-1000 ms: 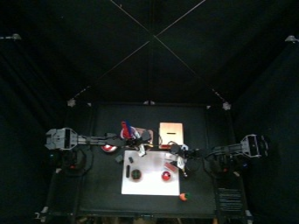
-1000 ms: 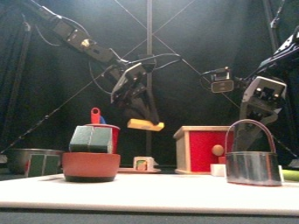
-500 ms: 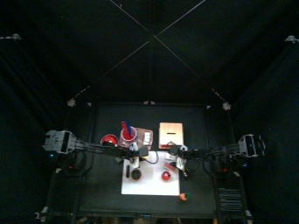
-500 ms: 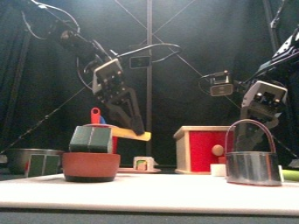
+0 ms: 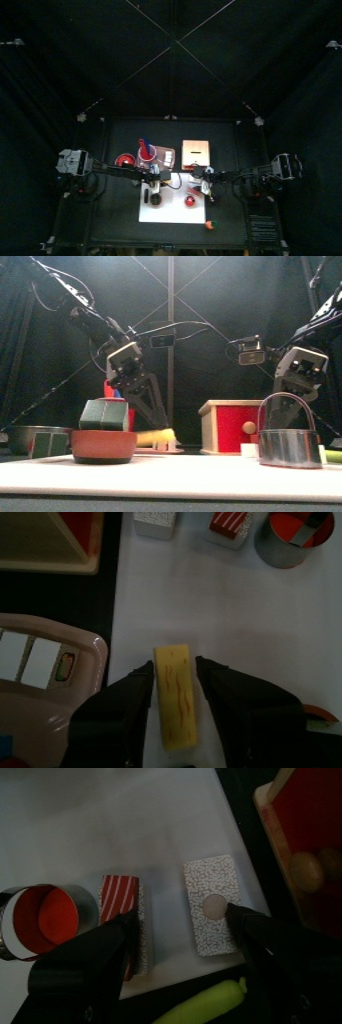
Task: Drop the egg and rice
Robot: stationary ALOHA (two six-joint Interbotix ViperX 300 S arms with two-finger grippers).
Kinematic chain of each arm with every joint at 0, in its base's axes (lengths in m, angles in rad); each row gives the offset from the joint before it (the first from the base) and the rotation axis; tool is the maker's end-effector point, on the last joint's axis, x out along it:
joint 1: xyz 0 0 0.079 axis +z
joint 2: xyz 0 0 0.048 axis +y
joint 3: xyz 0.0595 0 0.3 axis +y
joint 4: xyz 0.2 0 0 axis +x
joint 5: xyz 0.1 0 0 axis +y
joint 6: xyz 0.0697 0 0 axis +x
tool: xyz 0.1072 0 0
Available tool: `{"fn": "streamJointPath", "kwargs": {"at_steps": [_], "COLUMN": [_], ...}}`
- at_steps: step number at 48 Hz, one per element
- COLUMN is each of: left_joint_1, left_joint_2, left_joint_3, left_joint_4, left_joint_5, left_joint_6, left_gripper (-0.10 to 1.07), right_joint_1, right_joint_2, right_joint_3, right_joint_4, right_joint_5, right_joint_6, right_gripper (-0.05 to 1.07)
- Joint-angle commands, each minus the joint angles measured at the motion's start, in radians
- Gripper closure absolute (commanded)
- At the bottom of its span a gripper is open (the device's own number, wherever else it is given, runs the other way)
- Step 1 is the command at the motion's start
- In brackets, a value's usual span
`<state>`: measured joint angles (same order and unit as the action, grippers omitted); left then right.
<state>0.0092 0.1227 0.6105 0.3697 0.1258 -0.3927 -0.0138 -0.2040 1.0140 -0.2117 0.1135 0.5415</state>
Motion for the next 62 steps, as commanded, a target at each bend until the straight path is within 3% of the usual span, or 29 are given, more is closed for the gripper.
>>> {"fn": "streamJointPath", "kwargs": {"at_steps": [1, 8, 22, 35, 45, 62], "left_joint_1": [0.000, -0.002, -0.006, 0.008, 0.023, 0.018], "left_joint_2": [-0.011, -0.014, -0.077, -0.144, -0.186, -0.221], "left_joint_3": [-0.009, -0.011, 0.011, 0.127, 0.206, 0.333], "left_joint_4": [0.000, 0.000, 0.014, 0.015, 0.014, -0.017], "left_joint_5": [-0.008, -0.008, -0.063, -0.321, -0.454, -0.664], "left_joint_6": [0.005, 0.003, 0.003, 0.005, 0.009, 0.008], "left_gripper": [0.16, 0.11, 0.11, 0.11, 0.11, 0.11], "right_joint_1": [0.003, 0.003, 0.005, 0.005, 0.018, 0.158], "right_joint_2": [-0.018, -0.032, -0.095, -0.166, -0.204, -0.252], "right_joint_3": [-0.040, -0.041, -0.040, -0.028, -0.011, -0.012], "right_joint_4": [-0.002, -0.005, -0.020, -0.029, -0.012, 0.097], "right_joint_5": [-0.003, -0.003, 0.003, -0.005, -0.006, -0.005], "right_joint_6": [0.002, 0.002, 0.000, 0.000, 0.002, 0.003], "right_gripper": [0.03, 0.03, 0.03, 0.03, 0.03, 0.03]}}
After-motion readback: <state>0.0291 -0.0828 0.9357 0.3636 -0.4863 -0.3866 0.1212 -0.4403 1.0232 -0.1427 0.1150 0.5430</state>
